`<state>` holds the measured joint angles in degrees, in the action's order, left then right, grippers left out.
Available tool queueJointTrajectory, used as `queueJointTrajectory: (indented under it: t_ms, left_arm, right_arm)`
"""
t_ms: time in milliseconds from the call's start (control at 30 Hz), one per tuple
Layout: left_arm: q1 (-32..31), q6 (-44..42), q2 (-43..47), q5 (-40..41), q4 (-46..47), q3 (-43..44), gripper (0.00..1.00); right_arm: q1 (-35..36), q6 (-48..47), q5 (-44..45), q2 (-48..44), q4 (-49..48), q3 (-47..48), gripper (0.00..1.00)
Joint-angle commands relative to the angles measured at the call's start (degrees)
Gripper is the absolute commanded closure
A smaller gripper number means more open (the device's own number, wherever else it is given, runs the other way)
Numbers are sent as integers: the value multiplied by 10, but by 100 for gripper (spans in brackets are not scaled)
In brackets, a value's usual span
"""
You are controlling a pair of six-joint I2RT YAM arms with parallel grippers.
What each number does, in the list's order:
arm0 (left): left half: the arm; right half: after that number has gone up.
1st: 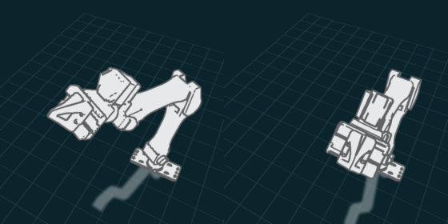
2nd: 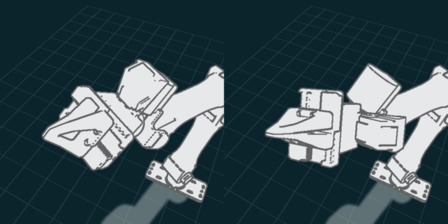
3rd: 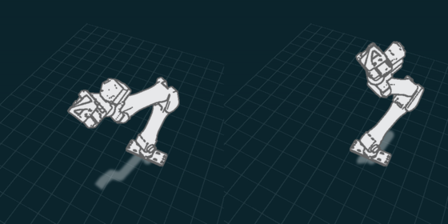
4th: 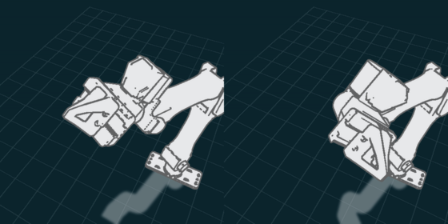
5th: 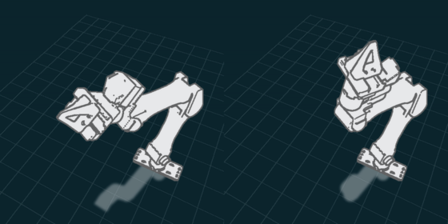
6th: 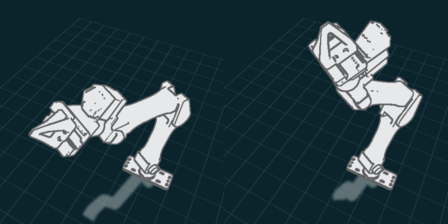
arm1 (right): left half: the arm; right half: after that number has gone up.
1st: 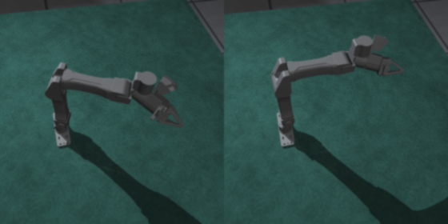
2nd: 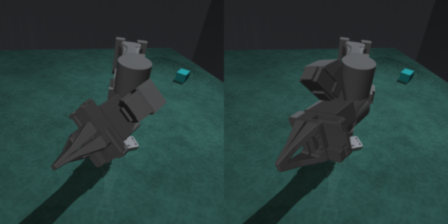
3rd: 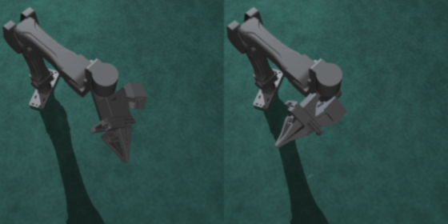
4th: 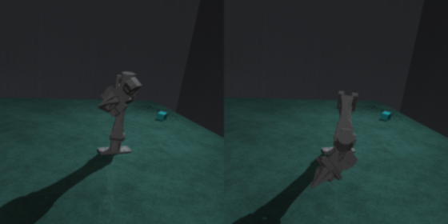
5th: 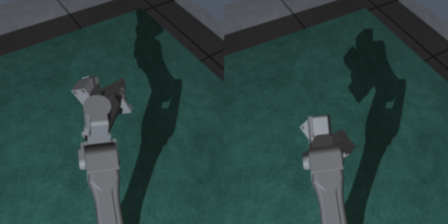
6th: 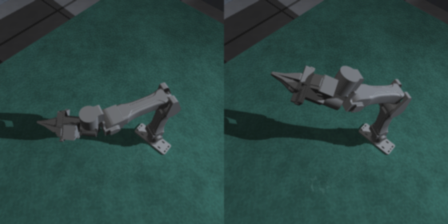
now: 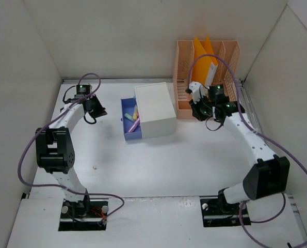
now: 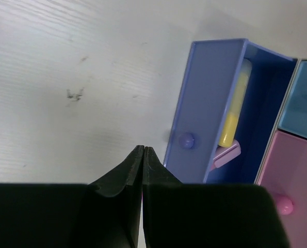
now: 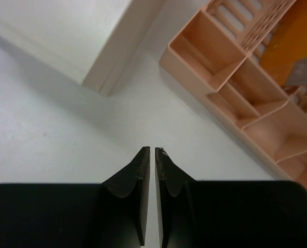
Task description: Organize the desk
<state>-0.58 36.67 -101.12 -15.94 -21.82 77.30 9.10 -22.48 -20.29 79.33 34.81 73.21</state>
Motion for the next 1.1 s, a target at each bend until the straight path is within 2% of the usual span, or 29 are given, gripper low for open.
queueJointTrajectory:
  t_ms: [0,200,400,633,933,1067]
  left_arm:
    - [-21,1,-23,-65,26,50,100]
    - [-39,6,-71,-78,21,81,99]
    - [-50,9,-104,-89,13,103,98]
    - [-69,17,-150,-124,14,145,97]
    - [-104,17,-198,-177,23,200,95]
    - [-109,20,-212,-195,26,224,95]
  right_arm:
    - [23,16,81,53,-61,82,93]
    - [45,15,133,200,-64,212,94]
    - [63,20,119,288,-63,287,94]
    - [73,33,93,338,-62,321,96]
    - [79,32,-27,364,-35,341,98]
    - [90,25,-44,368,-23,342,100]
